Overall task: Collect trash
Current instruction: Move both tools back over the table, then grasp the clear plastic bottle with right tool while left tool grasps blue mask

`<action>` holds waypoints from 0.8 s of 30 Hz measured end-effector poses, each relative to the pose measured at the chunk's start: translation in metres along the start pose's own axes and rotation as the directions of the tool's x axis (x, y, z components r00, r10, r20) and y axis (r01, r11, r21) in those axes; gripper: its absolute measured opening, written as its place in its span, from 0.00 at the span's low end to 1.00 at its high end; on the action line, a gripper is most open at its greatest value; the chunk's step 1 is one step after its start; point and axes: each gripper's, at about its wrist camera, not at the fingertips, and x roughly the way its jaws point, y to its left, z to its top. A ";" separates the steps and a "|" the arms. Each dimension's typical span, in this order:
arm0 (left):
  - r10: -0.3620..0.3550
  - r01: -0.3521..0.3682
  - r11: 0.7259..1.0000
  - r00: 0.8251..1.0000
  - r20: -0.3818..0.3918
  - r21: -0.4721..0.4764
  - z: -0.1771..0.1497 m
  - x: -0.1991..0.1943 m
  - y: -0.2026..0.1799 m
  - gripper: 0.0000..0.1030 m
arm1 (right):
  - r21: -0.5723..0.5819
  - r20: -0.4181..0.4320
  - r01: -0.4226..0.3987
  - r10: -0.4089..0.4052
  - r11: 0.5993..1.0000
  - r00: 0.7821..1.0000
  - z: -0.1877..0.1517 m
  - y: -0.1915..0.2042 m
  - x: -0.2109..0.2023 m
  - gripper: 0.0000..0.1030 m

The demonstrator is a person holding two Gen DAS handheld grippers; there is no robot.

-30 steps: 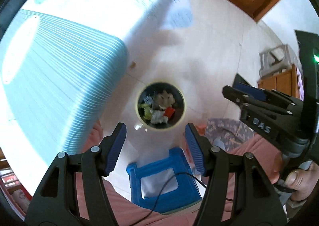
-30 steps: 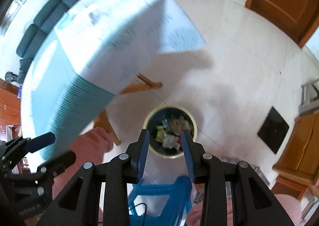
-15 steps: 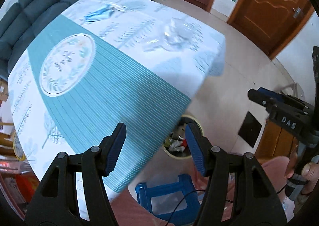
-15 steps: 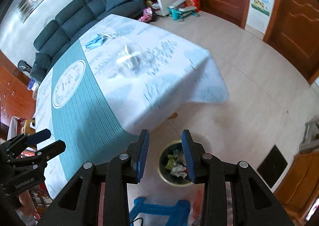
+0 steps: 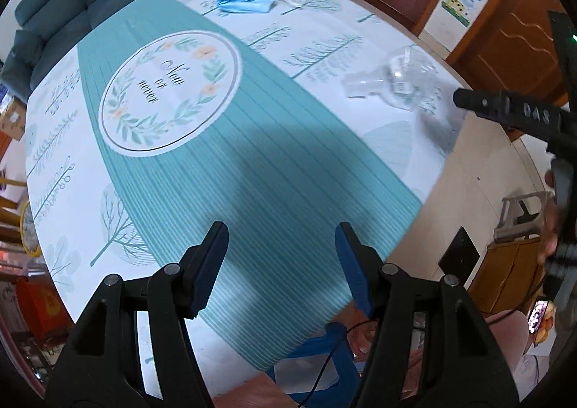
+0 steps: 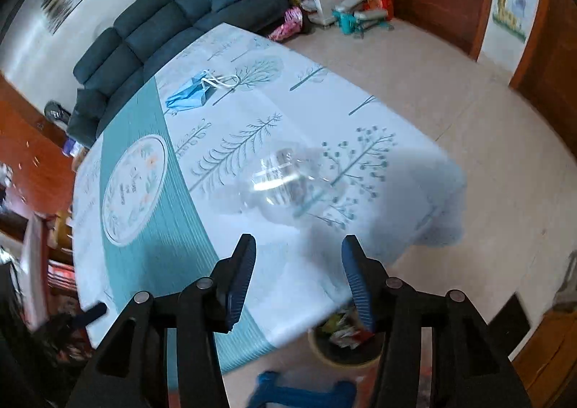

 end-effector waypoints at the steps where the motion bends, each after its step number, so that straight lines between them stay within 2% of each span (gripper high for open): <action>1: 0.001 -0.001 1.000 1.000 -0.001 -0.009 0.001 0.002 0.005 0.57 | 0.023 -0.012 -0.029 0.029 0.999 1.000 0.005 0.000 0.007 0.49; 4: 0.003 -0.003 1.000 1.000 -0.010 -0.030 0.005 0.009 0.018 0.57 | 0.114 -0.038 -0.082 0.087 0.990 0.995 0.015 0.000 0.025 0.49; 12: -0.024 0.023 0.997 1.000 -0.009 -0.068 0.015 0.016 0.032 0.57 | 0.323 -0.069 -0.109 0.138 0.940 0.988 0.037 -0.012 0.073 0.53; 24: -0.068 0.066 0.992 0.998 -0.013 -0.104 0.017 0.024 0.047 0.57 | 0.326 -0.054 -0.061 0.083 0.943 0.995 0.073 0.021 0.103 0.53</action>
